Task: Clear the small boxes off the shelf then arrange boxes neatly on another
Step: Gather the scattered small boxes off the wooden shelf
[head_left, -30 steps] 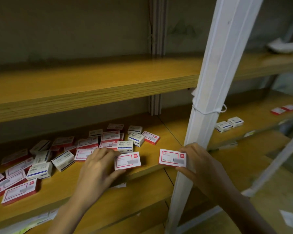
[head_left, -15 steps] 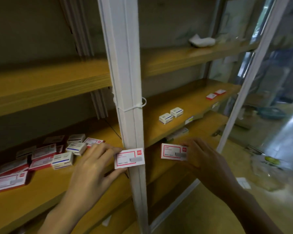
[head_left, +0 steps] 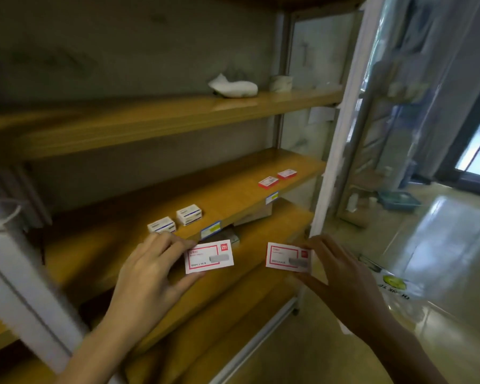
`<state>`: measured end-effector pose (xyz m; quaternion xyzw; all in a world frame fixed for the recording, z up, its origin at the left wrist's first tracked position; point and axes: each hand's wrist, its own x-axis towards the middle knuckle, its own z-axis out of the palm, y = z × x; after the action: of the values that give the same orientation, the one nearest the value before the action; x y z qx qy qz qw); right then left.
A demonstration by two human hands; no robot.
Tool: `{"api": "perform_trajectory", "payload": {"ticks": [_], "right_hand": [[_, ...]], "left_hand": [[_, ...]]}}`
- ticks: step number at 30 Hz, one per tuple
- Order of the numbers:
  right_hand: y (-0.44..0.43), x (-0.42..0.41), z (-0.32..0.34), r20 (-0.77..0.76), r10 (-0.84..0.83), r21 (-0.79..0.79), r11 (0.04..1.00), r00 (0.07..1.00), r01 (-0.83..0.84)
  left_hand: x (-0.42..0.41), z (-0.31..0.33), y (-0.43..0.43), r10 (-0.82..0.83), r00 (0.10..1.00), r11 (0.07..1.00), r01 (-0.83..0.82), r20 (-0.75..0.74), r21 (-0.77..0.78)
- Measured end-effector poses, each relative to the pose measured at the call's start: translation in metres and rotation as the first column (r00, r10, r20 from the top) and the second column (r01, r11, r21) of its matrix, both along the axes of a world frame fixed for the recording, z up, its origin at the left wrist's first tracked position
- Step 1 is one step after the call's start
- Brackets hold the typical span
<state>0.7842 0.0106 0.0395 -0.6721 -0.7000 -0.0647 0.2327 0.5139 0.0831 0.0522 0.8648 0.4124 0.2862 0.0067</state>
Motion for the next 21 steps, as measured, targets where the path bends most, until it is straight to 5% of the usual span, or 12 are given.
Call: {"api": "perform_trajectory", "payload": {"ticks": [21], "right_hand": [[0.198, 0.26, -0.008, 0.048, -0.04, -0.104, 0.994, 0.998, 0.044]], "left_hand": [[0.257, -0.022, 0.215, 0.052, 0.998, 0.998, -0.051, 0.021, -0.026]]}}
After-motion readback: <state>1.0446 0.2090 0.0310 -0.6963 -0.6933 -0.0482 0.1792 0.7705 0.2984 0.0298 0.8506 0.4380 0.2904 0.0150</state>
